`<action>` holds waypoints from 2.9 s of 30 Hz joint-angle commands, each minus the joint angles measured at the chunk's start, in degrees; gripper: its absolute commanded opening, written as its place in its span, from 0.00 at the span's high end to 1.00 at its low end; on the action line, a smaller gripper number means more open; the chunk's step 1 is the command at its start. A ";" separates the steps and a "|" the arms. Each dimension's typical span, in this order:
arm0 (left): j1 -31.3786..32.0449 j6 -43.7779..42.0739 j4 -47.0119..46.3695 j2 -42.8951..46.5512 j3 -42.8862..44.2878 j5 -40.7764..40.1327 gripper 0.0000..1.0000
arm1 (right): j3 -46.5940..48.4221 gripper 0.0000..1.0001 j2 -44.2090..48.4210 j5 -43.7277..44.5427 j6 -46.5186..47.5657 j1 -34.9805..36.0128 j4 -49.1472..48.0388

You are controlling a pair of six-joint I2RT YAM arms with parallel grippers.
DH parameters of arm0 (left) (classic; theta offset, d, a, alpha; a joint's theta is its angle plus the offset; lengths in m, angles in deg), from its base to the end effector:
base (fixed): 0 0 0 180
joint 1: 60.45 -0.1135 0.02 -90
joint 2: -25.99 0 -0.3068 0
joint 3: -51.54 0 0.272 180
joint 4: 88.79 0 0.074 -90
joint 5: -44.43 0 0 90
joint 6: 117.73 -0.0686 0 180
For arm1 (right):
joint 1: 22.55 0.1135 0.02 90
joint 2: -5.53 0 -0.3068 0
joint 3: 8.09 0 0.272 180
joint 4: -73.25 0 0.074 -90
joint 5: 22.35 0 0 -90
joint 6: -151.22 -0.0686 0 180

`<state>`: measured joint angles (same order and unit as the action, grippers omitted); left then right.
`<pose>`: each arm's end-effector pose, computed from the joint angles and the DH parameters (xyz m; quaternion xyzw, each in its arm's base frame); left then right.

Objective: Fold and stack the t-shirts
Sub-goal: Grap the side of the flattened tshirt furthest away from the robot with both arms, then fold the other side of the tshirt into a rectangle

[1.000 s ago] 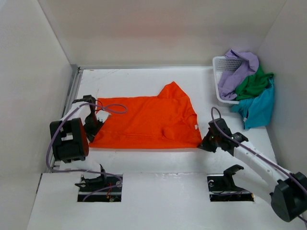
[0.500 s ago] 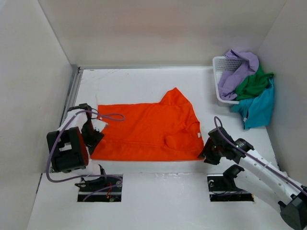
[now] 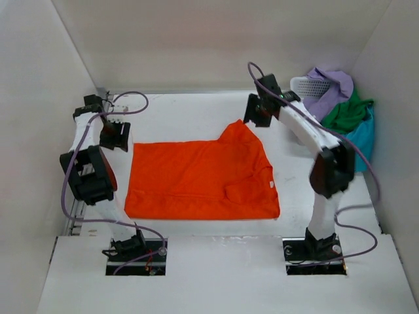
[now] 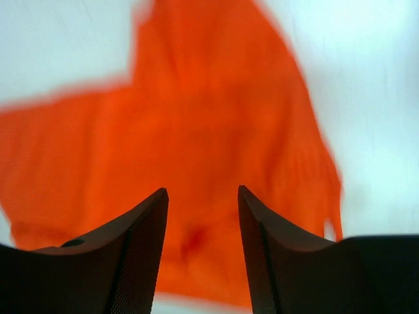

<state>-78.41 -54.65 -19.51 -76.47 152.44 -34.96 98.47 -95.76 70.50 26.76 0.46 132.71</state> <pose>0.3887 0.1127 0.2721 0.0920 0.9776 -0.0210 0.1880 0.4011 0.1666 0.3238 0.1025 0.9458 0.1270 0.2809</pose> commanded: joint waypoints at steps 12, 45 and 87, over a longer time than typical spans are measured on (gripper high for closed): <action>5.78 15.32 -11.27 -19.44 10.53 1.71 0.43 | 49.08 0.36 -47.67 2.07 10.99 -3.80 5.04; 9.29 7.85 -19.79 -11.29 0.36 2.13 0.99 | 12.56 1.00 -17.82 -1.44 9.24 0.76 -7.86; 10.35 -23.51 -40.54 24.49 -38.65 -3.93 0.90 | -45.83 1.00 23.96 2.42 -10.98 11.48 -19.64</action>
<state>-69.38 -70.98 -56.25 -55.50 117.82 -38.74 53.93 -72.51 72.20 17.91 10.53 116.75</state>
